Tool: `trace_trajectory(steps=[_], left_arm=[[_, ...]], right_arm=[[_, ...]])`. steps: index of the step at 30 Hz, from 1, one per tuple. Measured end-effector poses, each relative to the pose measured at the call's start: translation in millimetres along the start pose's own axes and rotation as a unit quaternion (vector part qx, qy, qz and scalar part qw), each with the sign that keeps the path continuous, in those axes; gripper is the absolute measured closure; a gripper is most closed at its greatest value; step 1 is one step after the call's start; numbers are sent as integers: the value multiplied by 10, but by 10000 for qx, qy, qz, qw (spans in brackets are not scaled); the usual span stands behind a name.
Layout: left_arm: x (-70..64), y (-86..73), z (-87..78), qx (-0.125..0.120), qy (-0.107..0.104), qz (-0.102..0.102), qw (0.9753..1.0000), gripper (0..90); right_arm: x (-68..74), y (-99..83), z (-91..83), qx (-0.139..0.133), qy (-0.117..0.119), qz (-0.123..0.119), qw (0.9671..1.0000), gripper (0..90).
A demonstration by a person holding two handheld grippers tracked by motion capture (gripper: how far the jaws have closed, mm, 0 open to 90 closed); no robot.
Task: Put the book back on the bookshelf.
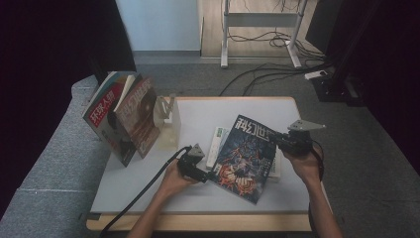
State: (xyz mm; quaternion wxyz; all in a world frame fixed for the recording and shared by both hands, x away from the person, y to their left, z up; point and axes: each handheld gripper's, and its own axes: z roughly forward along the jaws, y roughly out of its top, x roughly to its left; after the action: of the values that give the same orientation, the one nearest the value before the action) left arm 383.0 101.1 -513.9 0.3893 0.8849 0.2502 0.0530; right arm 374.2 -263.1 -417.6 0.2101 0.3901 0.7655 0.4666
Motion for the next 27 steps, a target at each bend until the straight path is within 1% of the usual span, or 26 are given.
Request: trace_trajectory(steps=[2, 5, 7, 10, 12, 14, 16, 17, 19, 20, 21, 22, 24, 25, 27], left_arm=[[-5, 55, -17, -46, -94, 31, 9999, 142], [-15, 133, -29, -69, -124, 142, 9998, 162], [-3, 196, -31, -122, -163, 167, 9997, 171], [44, 269, -31, -180, -300, 114, 9993, 201], [77, 312, -14, -206, -338, 127, 9991, 232], [119, 353, 15, -169, -433, 73, 9989, 253], [147, 383, 54, -124, -450, 131, 9988, 268], [160, 391, 69, -116, -473, 139, 9987, 284], [183, 410, 113, -19, -483, 129, 9987, 296], [191, 419, 138, 27, -523, 147, 9985, 308], [197, 427, 162, 35, -636, 165, 9978, 312], [198, 434, 171, 33, -695, 158, 9975, 319], [203, 442, 180, -33, -785, 154, 9968, 339], [210, 441, 182, -58, -869, 153, 9961, 361], [217, 438, 182, -57, -964, 135, 9952, 397]], right_arm=[[14, 24, -7, -40, 31, 6, 10000, 774], [25, 55, -27, -74, 87, 5, 9999, 774], [32, 72, -35, -90, 111, -5, 9999, 774], [43, 95, -44, -88, 130, -31, 9999, 774], [55, 113, -48, -84, 141, -47, 9999, 773], [64, 130, -50, -80, 149, -71, 9998, 773], [75, 145, -51, -96, 166, -76, 9998, 773], [81, 154, -55, -79, 166, -83, 9998, 773], [91, 171, -59, -97, 176, -113, 9997, 772], [95, 176, -64, -85, 177, -123, 9997, 772], [103, 183, -65, -95, 182, -120, 9997, 772], [110, 191, -68, -99, 195, -136, 9997, 771], [122, 203, -76, -87, 196, -171, 9996, 771], [128, 206, -75, -114, 205, -173, 9996, 771], [141, 218, -83, -134, 221, -210, 9994, 770]])
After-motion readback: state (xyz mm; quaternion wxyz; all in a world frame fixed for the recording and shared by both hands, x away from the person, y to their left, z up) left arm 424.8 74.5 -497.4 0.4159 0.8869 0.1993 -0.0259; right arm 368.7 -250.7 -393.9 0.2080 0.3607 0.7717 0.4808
